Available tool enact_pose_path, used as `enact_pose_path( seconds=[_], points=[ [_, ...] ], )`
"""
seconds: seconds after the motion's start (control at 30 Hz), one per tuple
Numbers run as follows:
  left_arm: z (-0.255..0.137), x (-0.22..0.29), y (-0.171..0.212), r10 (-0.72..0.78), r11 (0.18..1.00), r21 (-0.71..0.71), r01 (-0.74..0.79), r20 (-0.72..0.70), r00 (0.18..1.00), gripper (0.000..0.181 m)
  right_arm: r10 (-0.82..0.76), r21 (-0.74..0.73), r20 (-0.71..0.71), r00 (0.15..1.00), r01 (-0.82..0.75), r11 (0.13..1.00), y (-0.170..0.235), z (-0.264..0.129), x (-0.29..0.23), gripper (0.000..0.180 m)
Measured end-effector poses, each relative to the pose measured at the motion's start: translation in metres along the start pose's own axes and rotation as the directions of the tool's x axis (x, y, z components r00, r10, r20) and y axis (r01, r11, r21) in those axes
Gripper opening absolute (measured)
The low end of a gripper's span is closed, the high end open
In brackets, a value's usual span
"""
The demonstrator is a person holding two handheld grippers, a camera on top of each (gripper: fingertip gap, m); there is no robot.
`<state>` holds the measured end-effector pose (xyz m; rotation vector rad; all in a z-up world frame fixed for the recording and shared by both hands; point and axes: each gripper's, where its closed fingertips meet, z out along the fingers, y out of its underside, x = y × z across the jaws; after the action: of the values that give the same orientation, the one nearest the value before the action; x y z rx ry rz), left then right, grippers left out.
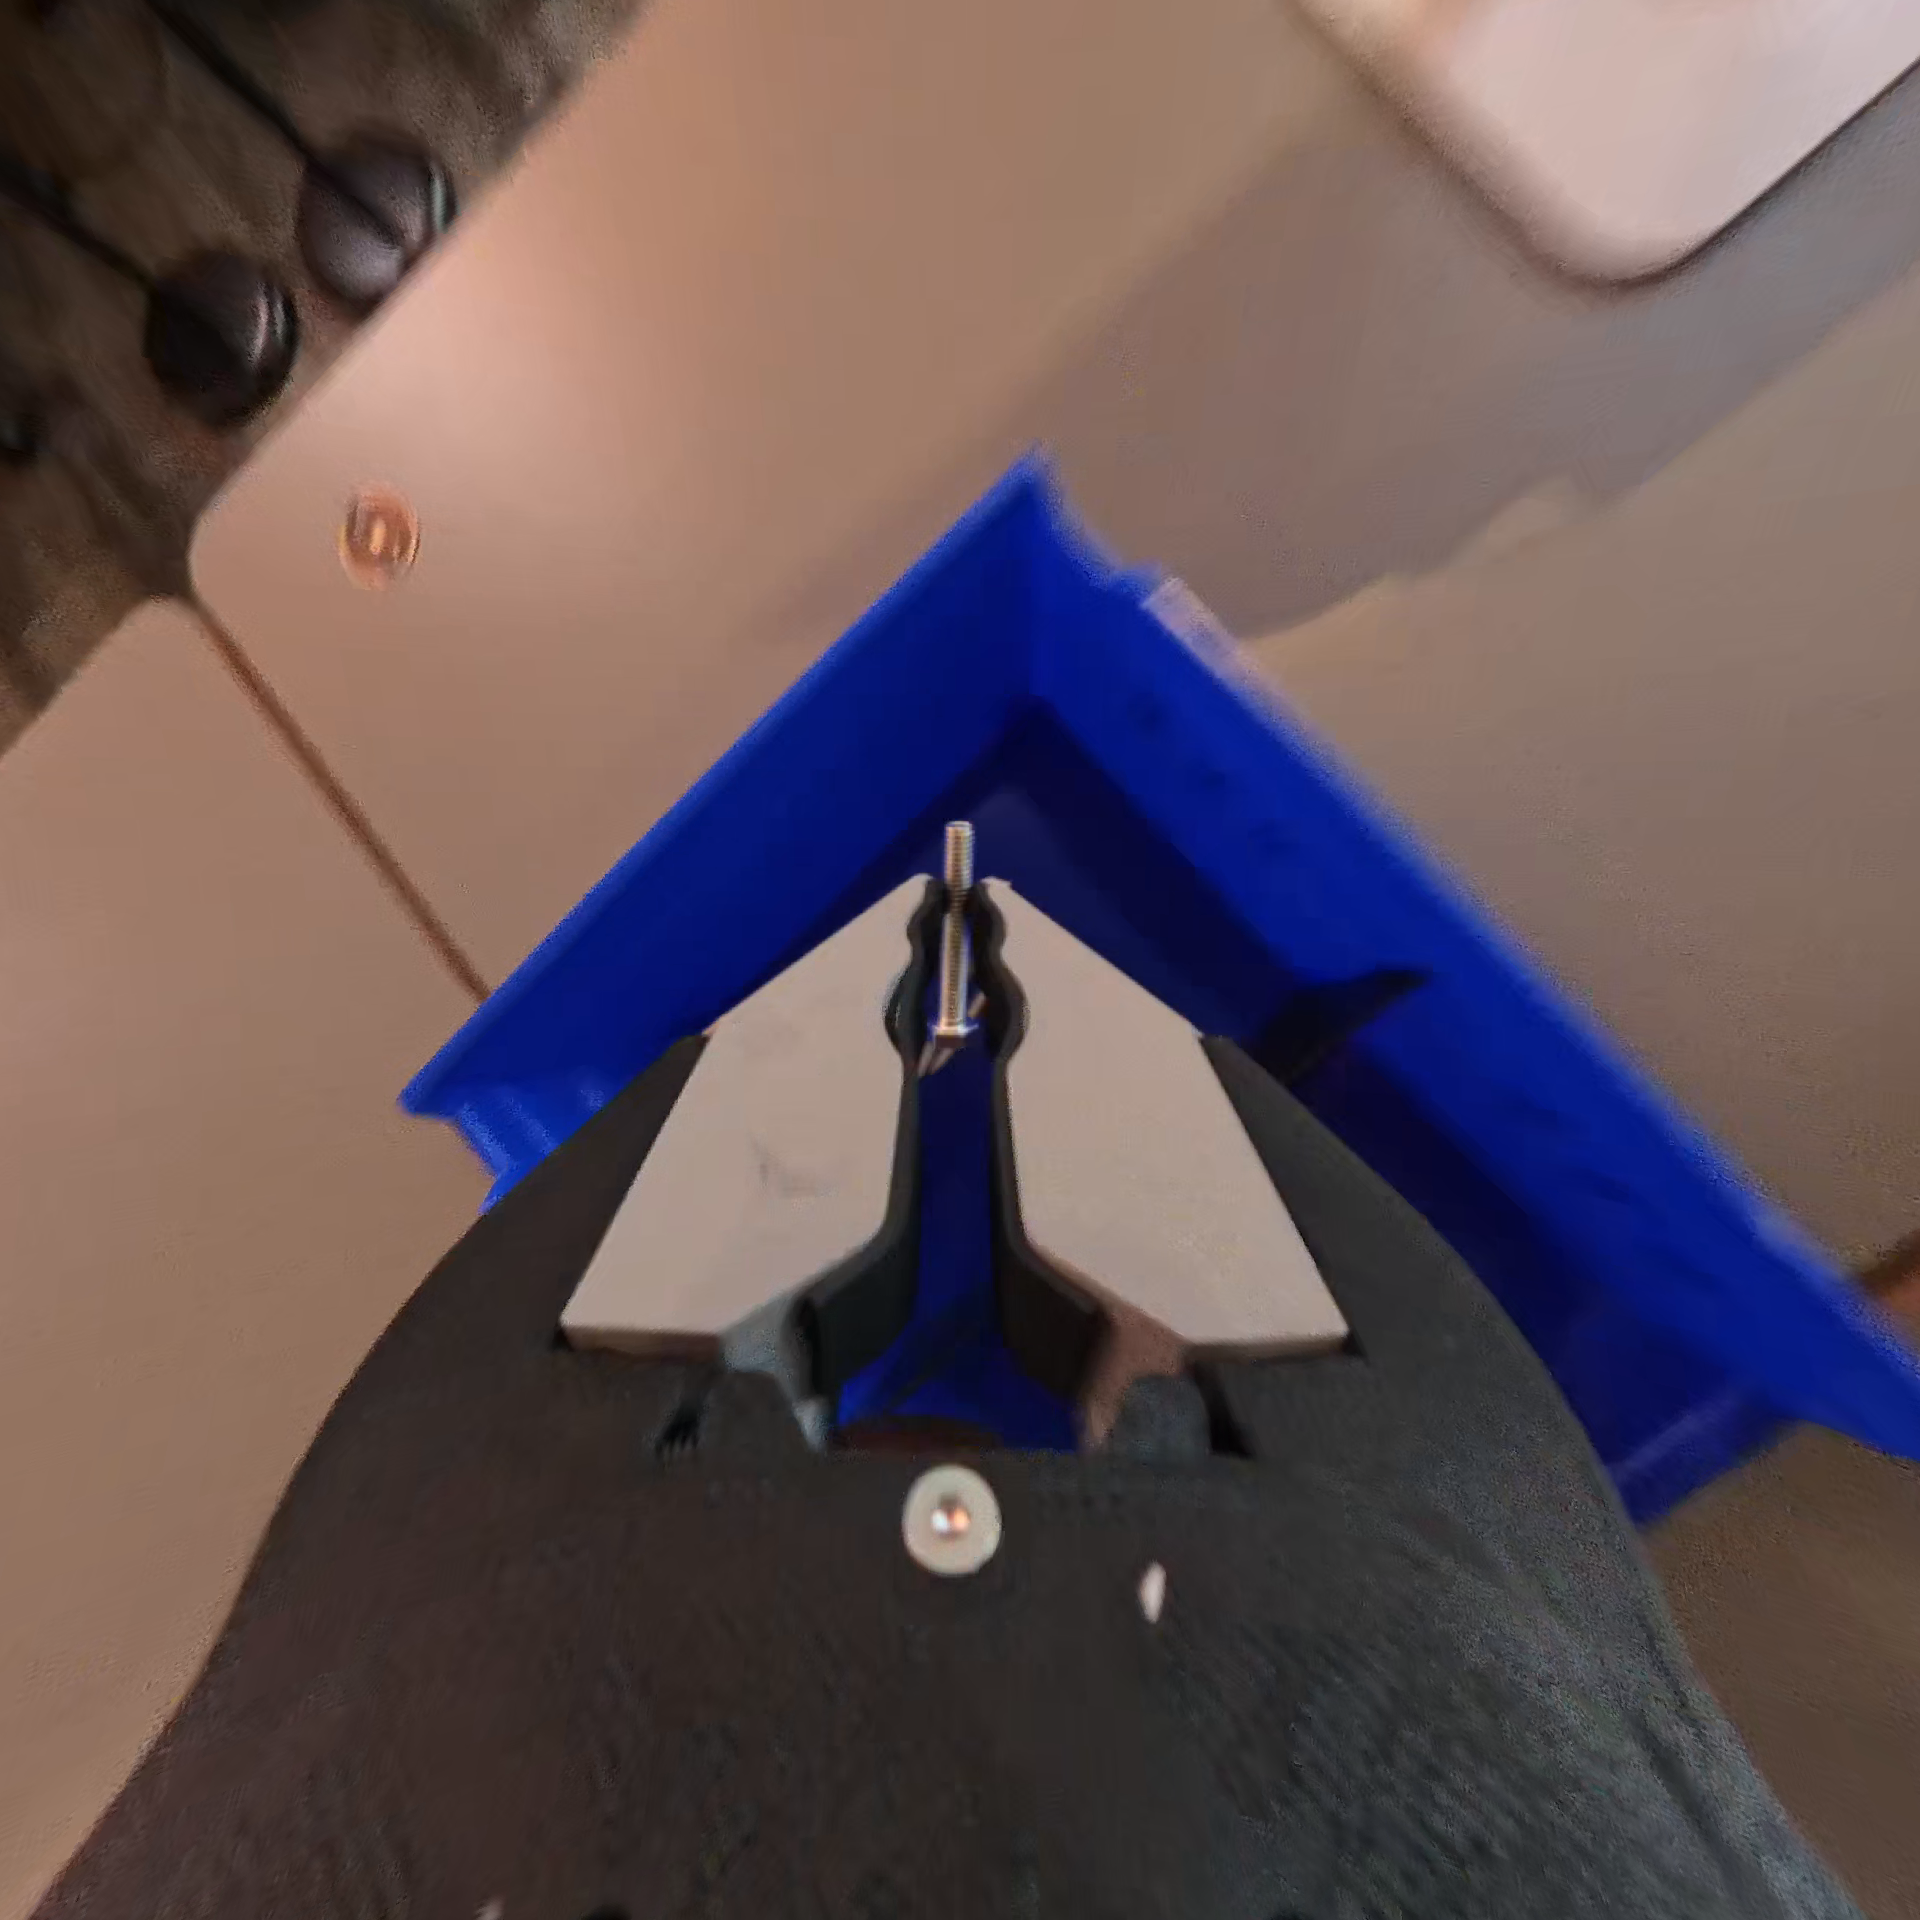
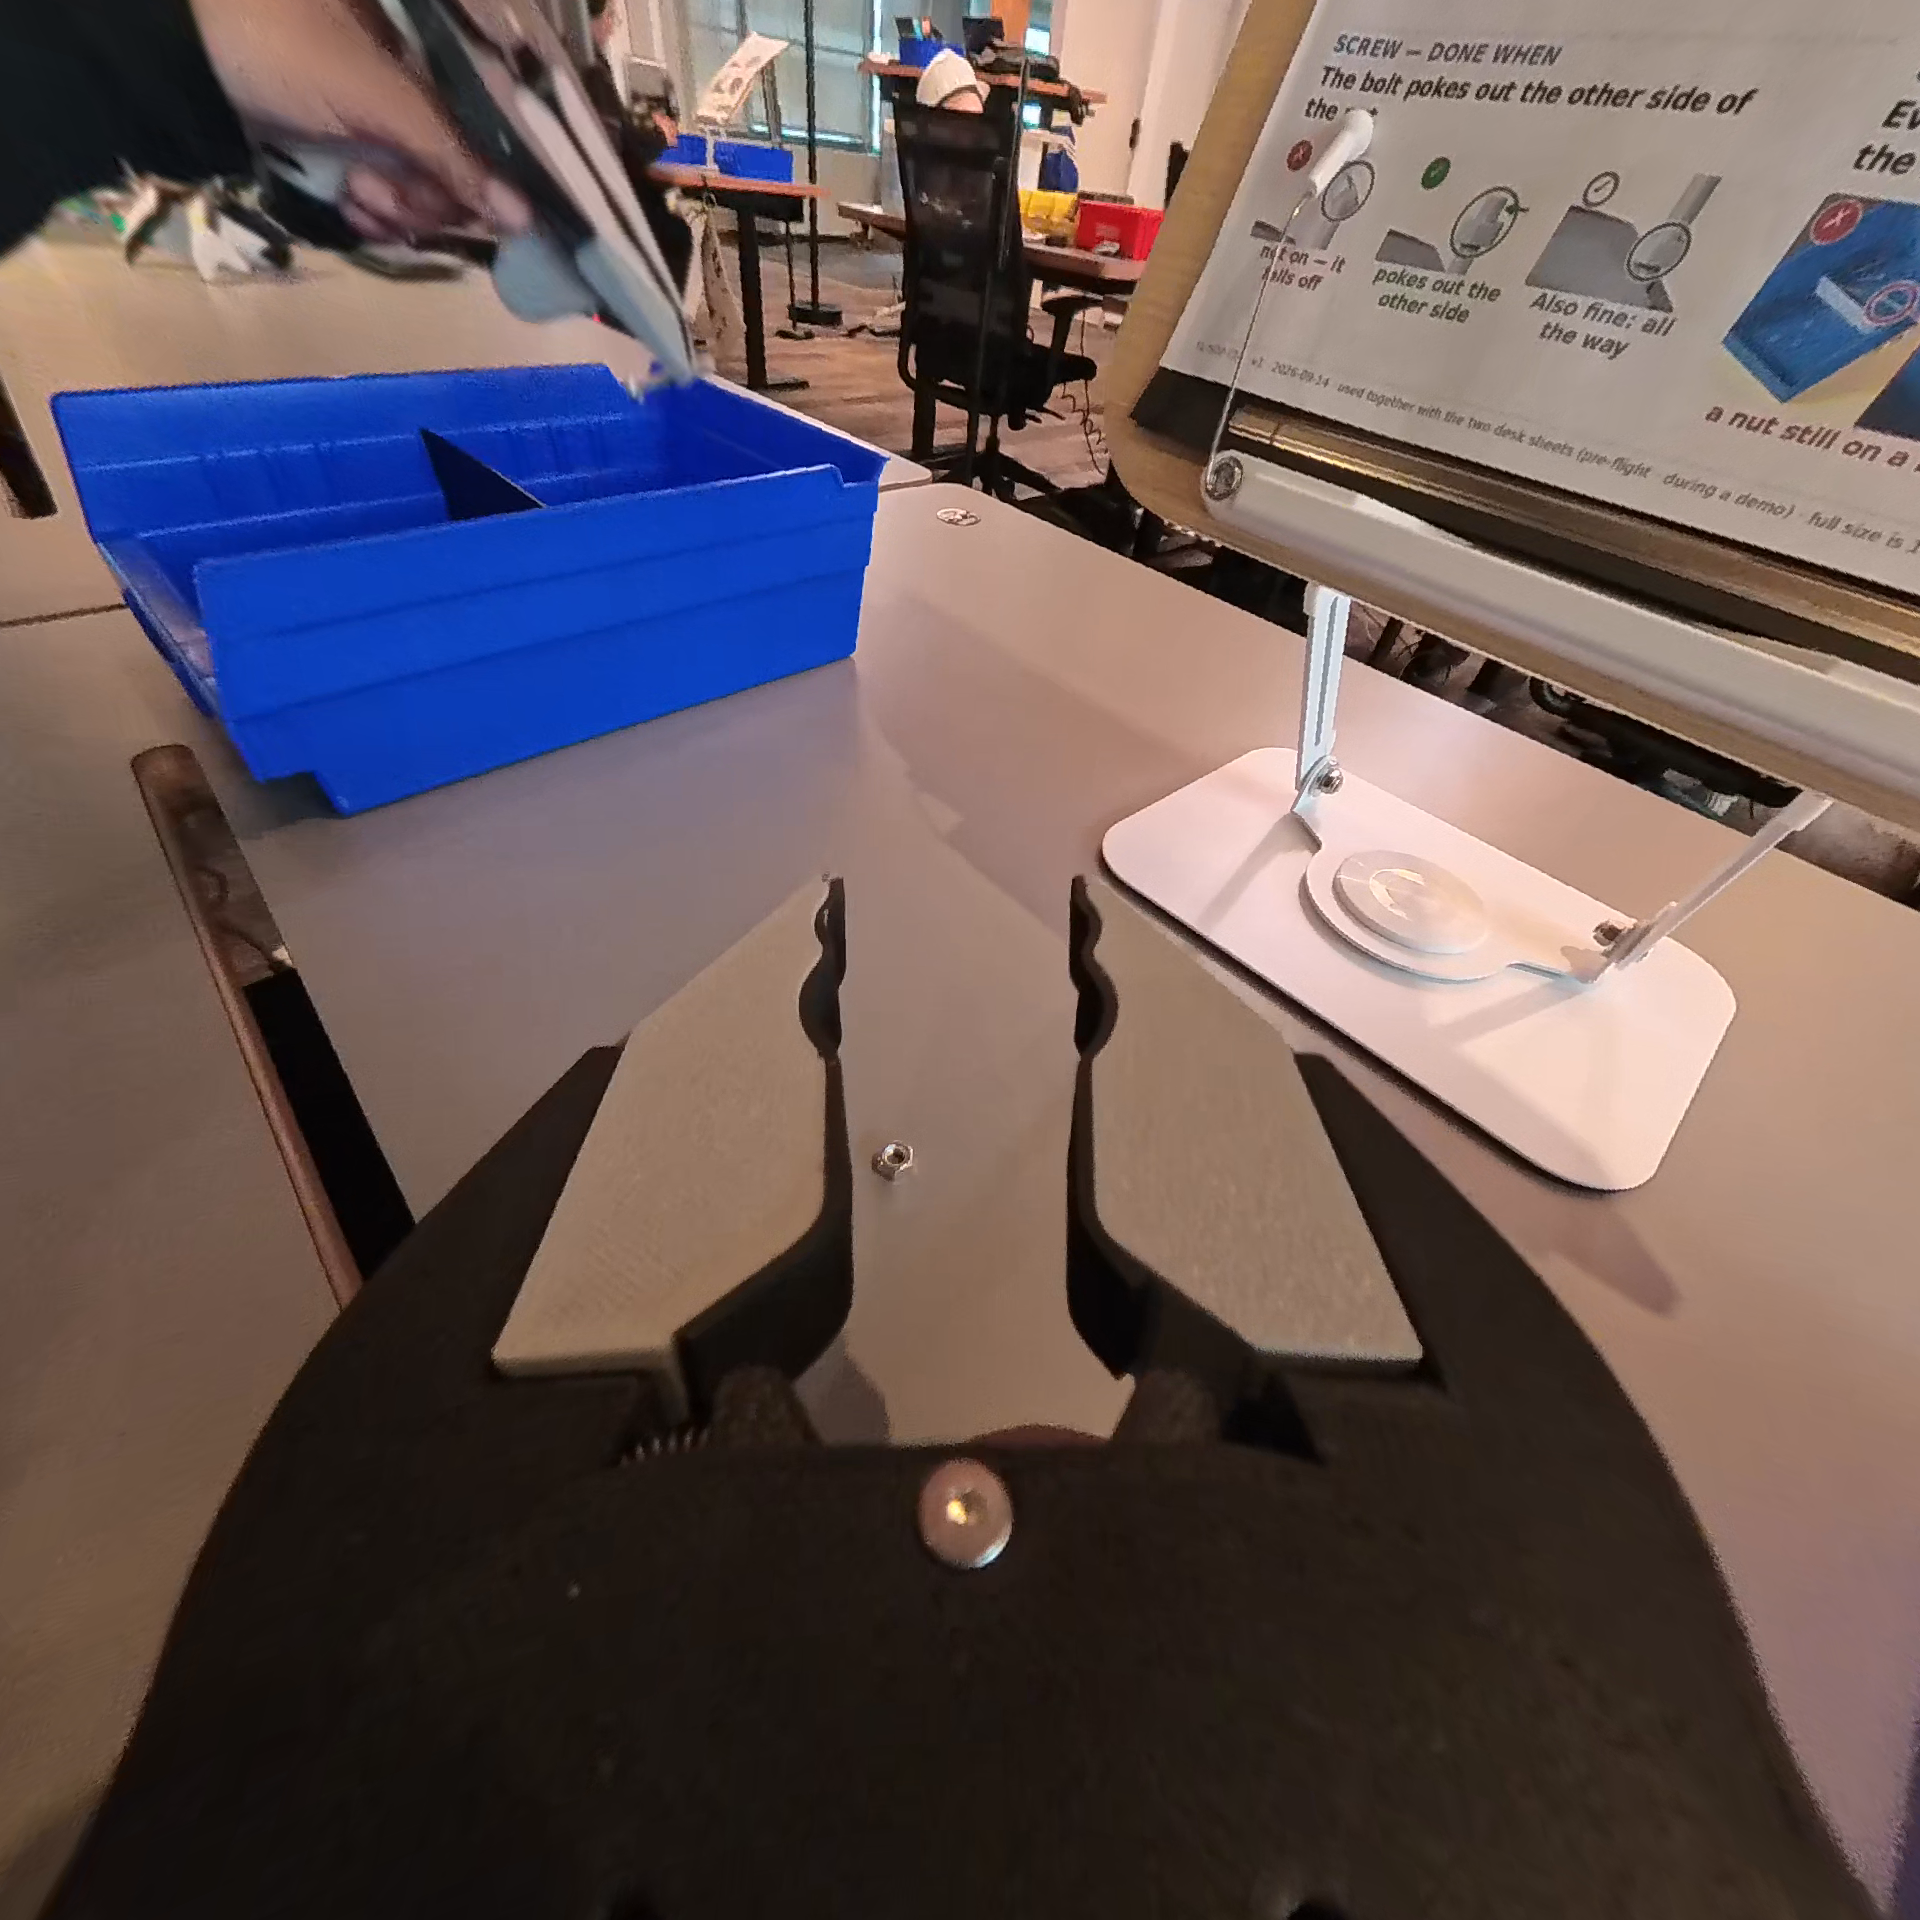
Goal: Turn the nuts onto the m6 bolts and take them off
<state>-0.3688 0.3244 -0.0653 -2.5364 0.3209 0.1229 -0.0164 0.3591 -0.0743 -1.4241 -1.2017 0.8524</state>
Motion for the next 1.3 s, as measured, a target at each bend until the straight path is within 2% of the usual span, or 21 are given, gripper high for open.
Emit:
enact_pose_path(
  seconds=[0.1, 0.23, 0.37, 0.5, 0.7, 0.83, 0.9, 1.3],
  points=[
    [-0.044, 0.060, -0.055, 0.005, 0.953, 0.298, 0.049, -0.178, 0.984, 0.003, 0.008, -0.001, 0.008, 1.000, -0.008, 1.000, 0.001, 0.001, -0.001, 0.041],
    [-0.076, 0.162, -0.090, 0.128, 0.847, 0.524, 0.084, -0.355, 0.926, 0.002, 0.029, -0.015, 0.079, 0.996, -0.028, 0.999, 0.003, 0.004, -0.012, 0.041],
    [-0.074, 0.247, -0.097, 0.226, 0.761, 0.632, 0.144, -0.467, 0.855, 0.002, 0.106, 0.004, 0.218, 0.970, -0.110, 0.994, 0.000, 0.006, -0.034, 0.041],
    [-0.062, 0.302, -0.098, 0.260, 0.718, 0.644, 0.263, -0.599, 0.757, 0.002, 0.120, 0.030, 0.296, 0.948, -0.135, 0.990, -0.006, 0.005, -0.051, 0.042],
    [-0.046, 0.330, -0.095, 0.292, 0.705, 0.647, 0.291, -0.639, 0.712, 0.002, 0.103, 0.093, 0.354, 0.930, -0.145, 0.985, -0.021, 0.001, -0.067, 0.042],
    [-0.044, 0.337, -0.092, 0.302, 0.708, 0.638, 0.303, -0.661, 0.687, 0.002, 0.081, 0.082, 0.344, 0.935, -0.116, 0.990, -0.017, 0.004, -0.070, 0.025],
    [-0.043, 0.339, -0.091, 0.304, 0.713, 0.630, 0.306, -0.672, 0.675, 0.002, 0.070, 0.080, 0.356, 0.932, -0.105, 0.991, -0.015, 0.004, -0.073, 0.007],
    [-0.024, 0.335, -0.076, 0.310, 0.744, 0.631, 0.220, -0.617, 0.723, 0.002, -0.006, -0.041, 0.296, 0.955, 0.019, 0.999, 0.009, 0.015, -0.073, 0.006]
  ],
)
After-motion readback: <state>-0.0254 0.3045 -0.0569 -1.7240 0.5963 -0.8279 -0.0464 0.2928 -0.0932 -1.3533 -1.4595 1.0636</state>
